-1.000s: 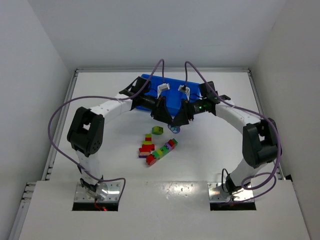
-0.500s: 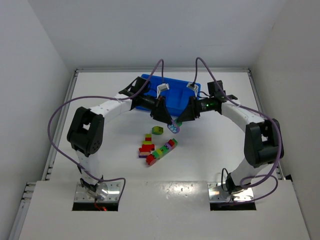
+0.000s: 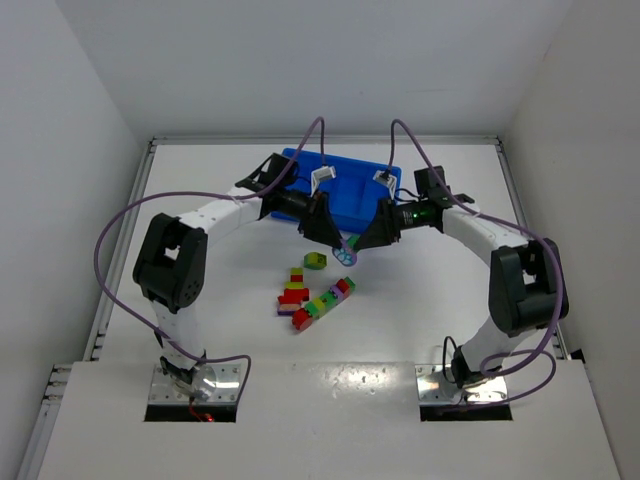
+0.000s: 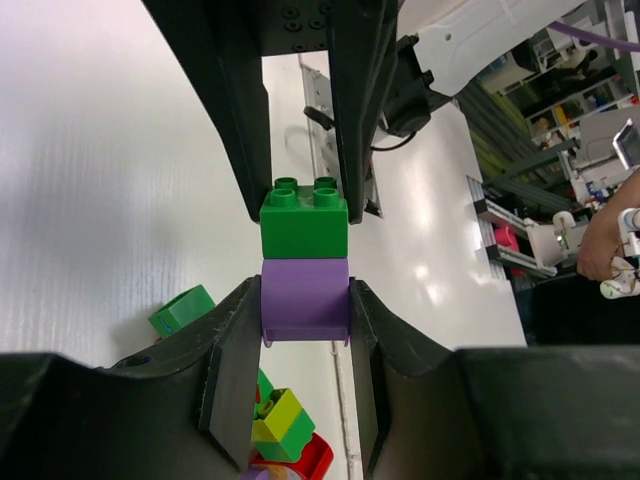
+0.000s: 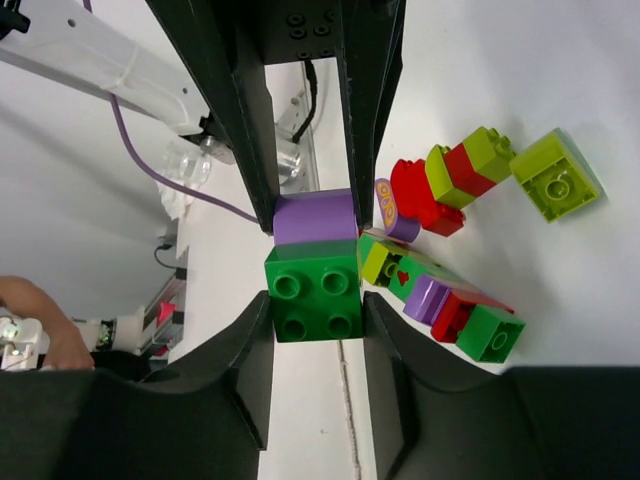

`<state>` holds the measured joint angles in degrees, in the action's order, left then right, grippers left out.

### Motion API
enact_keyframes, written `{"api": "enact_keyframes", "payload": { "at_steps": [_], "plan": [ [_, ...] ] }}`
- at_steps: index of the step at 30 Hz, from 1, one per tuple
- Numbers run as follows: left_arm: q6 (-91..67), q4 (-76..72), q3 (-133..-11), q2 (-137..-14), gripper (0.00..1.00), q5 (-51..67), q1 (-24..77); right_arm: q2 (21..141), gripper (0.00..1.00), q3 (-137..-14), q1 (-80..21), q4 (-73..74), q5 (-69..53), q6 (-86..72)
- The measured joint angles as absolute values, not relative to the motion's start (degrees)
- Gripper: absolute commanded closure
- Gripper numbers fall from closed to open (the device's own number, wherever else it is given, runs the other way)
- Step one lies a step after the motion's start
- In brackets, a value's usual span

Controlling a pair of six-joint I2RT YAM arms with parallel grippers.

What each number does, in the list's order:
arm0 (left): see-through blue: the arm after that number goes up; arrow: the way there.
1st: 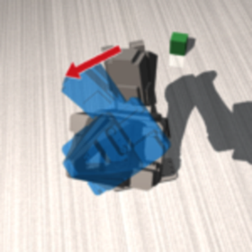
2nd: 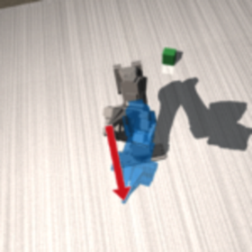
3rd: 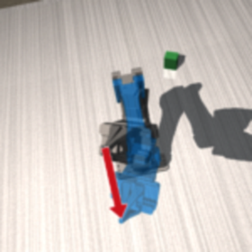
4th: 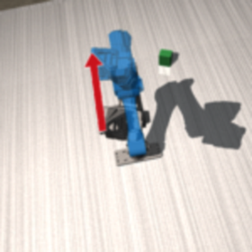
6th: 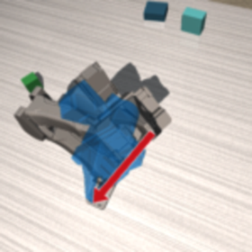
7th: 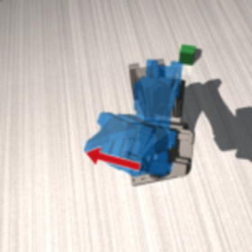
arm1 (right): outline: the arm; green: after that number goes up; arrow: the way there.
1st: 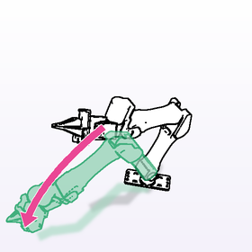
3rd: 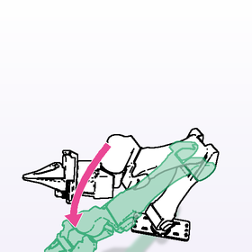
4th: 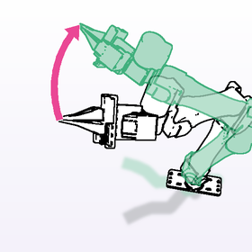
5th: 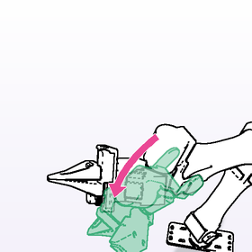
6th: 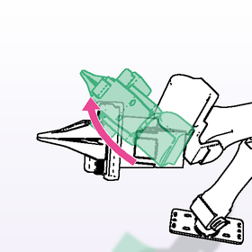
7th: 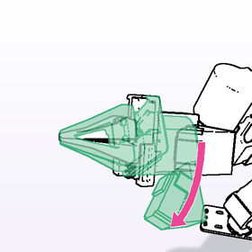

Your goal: Sort the legos into containers by color

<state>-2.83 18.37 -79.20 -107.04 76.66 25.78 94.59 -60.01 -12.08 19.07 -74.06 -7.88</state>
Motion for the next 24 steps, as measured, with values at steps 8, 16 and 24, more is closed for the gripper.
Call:
{"api": "enact_keyframes", "payload": {
  "at_steps": [8, 16, 24],
  "plan": [
    [-2.9, 19.0, -78.9, -107.0, 1.0, 77.0, 25.7, 94.5, 0.92, -59.5, -12.1, 18.2, -74.1, -7.7],
    [-2.4, 18.1, -78.2, -106.8, 1.0, 76.3, 25.5, 95.2, 1.0, -60.9, -10.2, 15.2, -73.7, -10.6],
    [-0.7, 19.0, -74.6, -106.0, 1.0, 73.8, 25.2, 100.1, 1.0, -70.8, -0.9, 8.1, -72.1, -15.3]
  ]
}}
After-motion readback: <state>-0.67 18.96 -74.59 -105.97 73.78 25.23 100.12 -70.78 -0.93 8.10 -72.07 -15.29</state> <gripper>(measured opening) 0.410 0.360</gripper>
